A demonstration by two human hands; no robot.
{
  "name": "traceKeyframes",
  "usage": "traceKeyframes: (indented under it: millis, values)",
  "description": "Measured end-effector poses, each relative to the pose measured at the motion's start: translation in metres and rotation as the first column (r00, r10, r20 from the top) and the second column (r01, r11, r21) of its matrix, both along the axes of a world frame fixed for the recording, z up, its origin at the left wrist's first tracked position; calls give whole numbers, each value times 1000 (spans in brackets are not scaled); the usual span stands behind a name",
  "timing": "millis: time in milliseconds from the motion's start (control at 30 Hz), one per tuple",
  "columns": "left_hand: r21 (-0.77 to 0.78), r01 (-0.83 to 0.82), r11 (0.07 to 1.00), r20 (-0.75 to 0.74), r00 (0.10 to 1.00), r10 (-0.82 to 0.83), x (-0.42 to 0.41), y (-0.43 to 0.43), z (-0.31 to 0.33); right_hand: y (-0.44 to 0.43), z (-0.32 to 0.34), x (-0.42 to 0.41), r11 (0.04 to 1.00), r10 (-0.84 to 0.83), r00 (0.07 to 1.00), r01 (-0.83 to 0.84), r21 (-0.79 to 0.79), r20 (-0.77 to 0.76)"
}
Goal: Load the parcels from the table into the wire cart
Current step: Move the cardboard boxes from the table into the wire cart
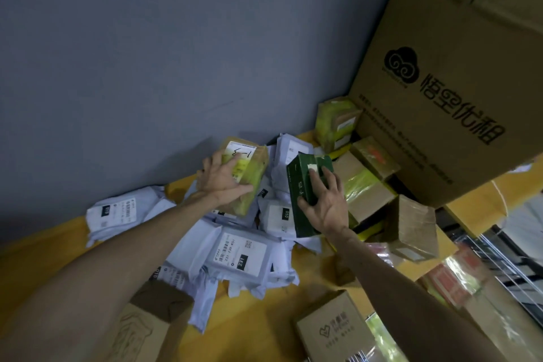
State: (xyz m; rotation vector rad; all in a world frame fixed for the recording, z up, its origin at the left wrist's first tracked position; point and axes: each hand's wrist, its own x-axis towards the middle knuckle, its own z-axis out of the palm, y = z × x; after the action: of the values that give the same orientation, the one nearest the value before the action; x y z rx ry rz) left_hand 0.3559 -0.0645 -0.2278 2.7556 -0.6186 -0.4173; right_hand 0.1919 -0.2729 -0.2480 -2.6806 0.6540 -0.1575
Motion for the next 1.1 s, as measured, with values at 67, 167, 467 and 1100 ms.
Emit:
traceKeyframes:
  millis: [67, 167, 467, 1100]
  values:
    - [18, -19, 1000, 50, 999, 18, -14, 2, 16, 0, 10, -4, 1000, 29, 999, -29, -13, 18]
    - [7, -59, 998, 71, 996, 58, -35, 8, 38, 2, 24, -8, 999, 40, 999, -40, -20, 30]
    - [-14, -107, 994, 140, 984, 108, -93, 23, 80, 13, 52, -46, 995, 79, 995, -74, -69, 66]
    - [-142, 283, 949, 255, 936, -241, -182, 6, 120, 45, 116, -223, 941, -272, 948, 298, -163, 163]
